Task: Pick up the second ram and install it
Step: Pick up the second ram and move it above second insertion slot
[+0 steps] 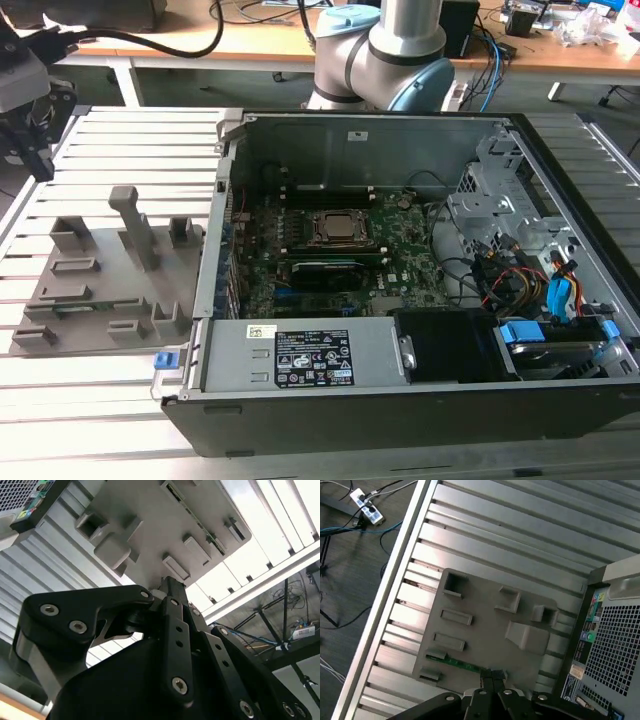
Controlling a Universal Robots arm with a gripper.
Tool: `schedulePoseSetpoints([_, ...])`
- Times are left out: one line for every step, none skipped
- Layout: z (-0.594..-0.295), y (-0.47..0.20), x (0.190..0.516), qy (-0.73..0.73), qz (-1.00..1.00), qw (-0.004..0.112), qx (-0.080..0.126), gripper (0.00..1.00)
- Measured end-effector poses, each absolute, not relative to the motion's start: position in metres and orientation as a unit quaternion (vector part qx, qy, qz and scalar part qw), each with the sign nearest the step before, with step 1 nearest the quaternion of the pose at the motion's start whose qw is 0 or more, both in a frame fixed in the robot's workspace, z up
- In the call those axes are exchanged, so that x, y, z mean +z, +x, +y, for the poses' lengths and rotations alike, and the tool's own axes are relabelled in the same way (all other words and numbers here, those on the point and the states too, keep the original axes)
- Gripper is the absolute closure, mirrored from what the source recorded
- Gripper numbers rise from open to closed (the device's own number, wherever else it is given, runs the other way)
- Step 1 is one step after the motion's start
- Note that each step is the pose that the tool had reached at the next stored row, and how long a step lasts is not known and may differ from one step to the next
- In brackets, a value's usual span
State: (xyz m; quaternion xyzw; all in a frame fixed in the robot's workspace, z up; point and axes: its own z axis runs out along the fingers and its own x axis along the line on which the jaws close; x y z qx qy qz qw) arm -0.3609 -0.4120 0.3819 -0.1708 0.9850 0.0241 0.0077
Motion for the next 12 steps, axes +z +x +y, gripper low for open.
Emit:
schedulePoseSetpoints([-0.412,-0.3609,0.3819,-0.18,0.983,0.007,0.024,0.89])
schedulePoseSetpoints([-0.412,-0.3609,0.382,-0.188,0.982,0.007,0.024,0.89])
schedulePoseSetpoints([-0.412,-0.3609,0.382,-0.194,0.981,0.007,0.024,0.89])
schedulePoseSetpoints([-0.412,-0.3609,0.382,-0.201,0.979,0.007,0.024,0.89])
schedulePoseSetpoints([-0.412,-0.3609,0.382,-0.207,0.978,0.007,0.024,0.89])
schedulePoseSetpoints([-0.412,-0.3609,0.382,-0.211,0.977,0.007,0.024,0.89])
schedulePoseSetpoints([-0.412,-0.3609,0.3819,-0.217,0.976,0.007,0.024,0.89])
schedulePoseSetpoints([-0.412,-0.3609,0.382,-0.222,0.975,0.006,0.025,0.89])
schedulePoseSetpoints([-0.412,-0.3609,0.382,-0.227,0.974,0.006,0.025,0.89])
schedulePoseSetpoints([-0.412,-0.3609,0.382,-0.229,0.973,0.006,0.025,0.89])
schedulePoseSetpoints([-0.412,-0.3609,0.382,-0.231,0.973,0.006,0.025,0.89])
schedulePoseSetpoints([-0.412,-0.3609,0.382,-0.236,0.971,0.006,0.025,0.89])
